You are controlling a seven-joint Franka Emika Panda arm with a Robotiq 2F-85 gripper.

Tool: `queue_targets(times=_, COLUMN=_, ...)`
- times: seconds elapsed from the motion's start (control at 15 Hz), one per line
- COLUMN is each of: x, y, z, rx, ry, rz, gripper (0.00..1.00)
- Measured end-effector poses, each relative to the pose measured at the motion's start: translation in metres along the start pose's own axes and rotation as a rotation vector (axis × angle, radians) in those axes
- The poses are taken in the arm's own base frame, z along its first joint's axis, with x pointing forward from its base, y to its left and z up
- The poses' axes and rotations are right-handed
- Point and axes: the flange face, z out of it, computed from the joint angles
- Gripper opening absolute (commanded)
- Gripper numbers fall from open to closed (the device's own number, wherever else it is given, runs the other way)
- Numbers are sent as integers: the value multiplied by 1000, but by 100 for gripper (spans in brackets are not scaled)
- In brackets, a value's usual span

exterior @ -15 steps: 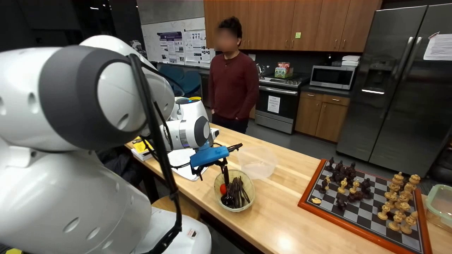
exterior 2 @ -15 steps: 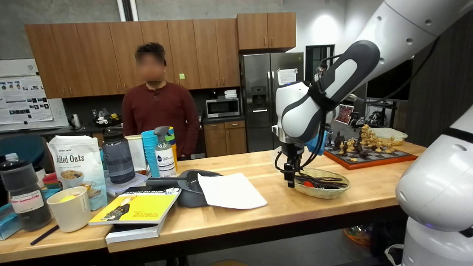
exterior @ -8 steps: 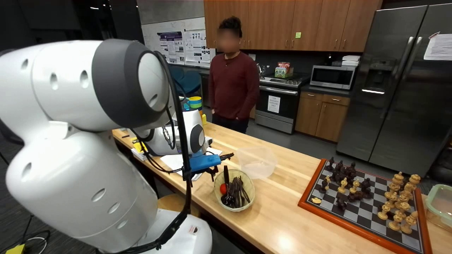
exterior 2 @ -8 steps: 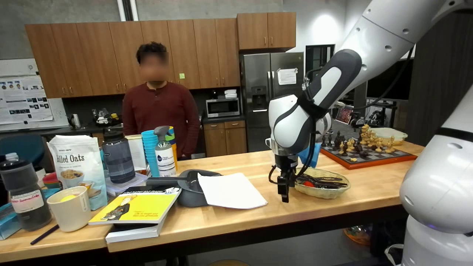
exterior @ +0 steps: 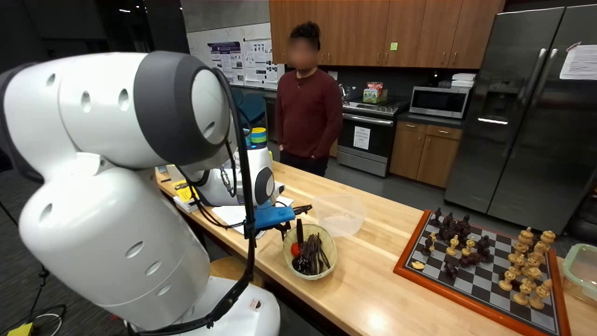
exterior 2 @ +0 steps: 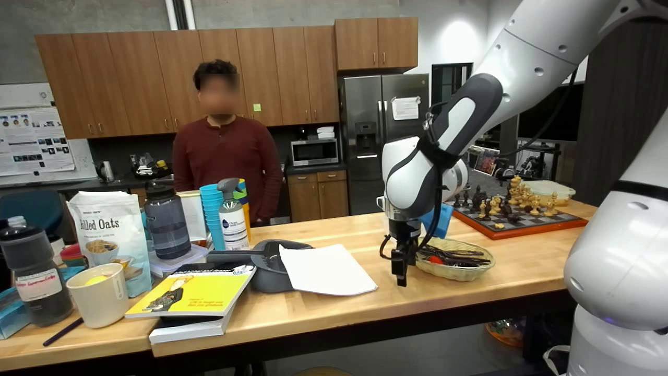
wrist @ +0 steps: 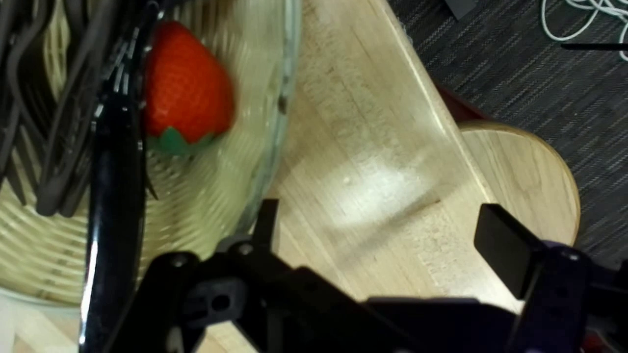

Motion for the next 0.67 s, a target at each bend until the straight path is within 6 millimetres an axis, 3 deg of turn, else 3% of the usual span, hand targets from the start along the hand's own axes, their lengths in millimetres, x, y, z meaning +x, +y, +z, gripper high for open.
queue_targets(times=0.67, x=-7, y=21, z=-6, rx=-59, ry=-9, rz=21, gripper=100)
